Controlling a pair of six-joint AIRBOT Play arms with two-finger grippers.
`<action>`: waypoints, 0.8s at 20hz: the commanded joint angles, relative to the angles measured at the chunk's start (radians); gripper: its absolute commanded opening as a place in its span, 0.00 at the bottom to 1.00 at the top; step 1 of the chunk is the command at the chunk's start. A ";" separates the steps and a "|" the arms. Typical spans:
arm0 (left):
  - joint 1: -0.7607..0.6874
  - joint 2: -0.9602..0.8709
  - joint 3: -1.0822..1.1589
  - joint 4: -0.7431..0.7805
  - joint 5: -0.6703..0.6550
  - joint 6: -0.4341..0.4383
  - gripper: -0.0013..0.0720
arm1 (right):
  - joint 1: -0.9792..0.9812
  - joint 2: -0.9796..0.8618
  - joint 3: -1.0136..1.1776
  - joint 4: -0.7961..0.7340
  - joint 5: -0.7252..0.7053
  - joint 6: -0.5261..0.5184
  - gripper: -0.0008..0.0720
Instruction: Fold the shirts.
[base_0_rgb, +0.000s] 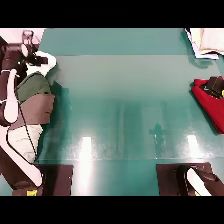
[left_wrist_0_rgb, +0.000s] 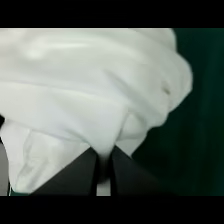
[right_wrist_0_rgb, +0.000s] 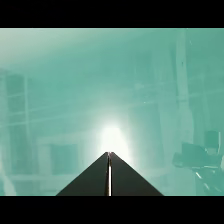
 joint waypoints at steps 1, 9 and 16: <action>-0.031 0.126 0.041 -0.140 0.067 0.048 0.05 | 0.001 0.000 0.000 0.026 -0.029 0.000 0.03; -0.209 0.609 0.040 -0.745 -0.112 0.503 0.05 | 0.002 -0.005 0.034 0.257 -0.283 -0.026 0.03; -0.395 0.694 -0.127 -0.945 -0.330 0.541 0.05 | 0.003 -0.154 0.378 0.258 -0.073 -0.062 0.03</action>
